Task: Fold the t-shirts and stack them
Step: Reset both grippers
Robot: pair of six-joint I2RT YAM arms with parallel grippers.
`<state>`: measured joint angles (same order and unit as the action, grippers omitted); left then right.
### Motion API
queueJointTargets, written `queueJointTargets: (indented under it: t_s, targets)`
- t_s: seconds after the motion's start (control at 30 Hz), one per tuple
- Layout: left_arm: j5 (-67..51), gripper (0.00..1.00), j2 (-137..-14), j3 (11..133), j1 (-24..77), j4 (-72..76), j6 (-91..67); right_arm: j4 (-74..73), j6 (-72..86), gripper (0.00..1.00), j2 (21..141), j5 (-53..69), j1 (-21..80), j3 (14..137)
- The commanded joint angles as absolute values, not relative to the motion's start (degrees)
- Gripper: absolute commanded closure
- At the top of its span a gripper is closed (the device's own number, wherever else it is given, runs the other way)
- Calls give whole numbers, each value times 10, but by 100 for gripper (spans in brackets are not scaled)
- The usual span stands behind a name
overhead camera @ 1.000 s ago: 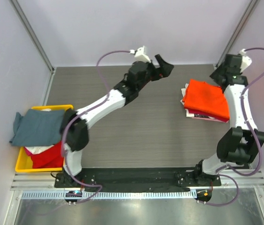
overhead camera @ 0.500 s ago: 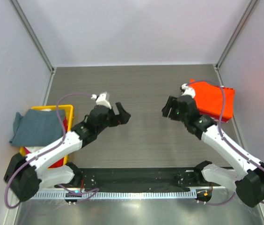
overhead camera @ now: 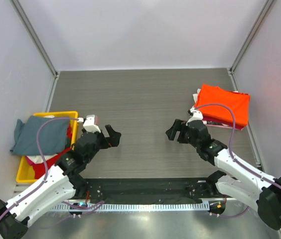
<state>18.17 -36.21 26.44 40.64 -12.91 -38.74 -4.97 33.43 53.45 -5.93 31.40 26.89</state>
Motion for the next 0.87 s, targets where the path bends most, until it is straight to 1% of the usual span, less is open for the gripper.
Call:
queueJointTargets:
  t_s: [0.0, 0.03, 0.1, 0.33, 0.47, 0.67, 0.7, 0.83]
  targets:
    - [227, 0, -324, 228, 408, -141, -335, 9, 305, 11, 509, -40, 317, 247]
    - [227, 0, -305, 210, 408, -138, -329, 14, 302, 6, 507, -39, 317, 230]
    - [222, 0, -289, 186, 408, -117, -322, 38, 296, 0, 504, -33, 317, 212]
    - [213, 0, -239, 157, 408, -98, -320, 143, 298, 0, 533, -27, 317, 140]
    - [195, 0, -226, 149, 408, -100, -330, 184, 290, 0, 544, -10, 322, 128]
    - [206, 0, -178, 141, 408, -116, -337, 222, 300, 0, 562, -3, 323, 112]
    - [207, 0, -171, 136, 408, -118, -338, 221, 300, 0, 566, 11, 323, 114]
    - [212, 0, -146, 131, 408, -121, -342, 204, 308, 0, 565, 3, 323, 124]
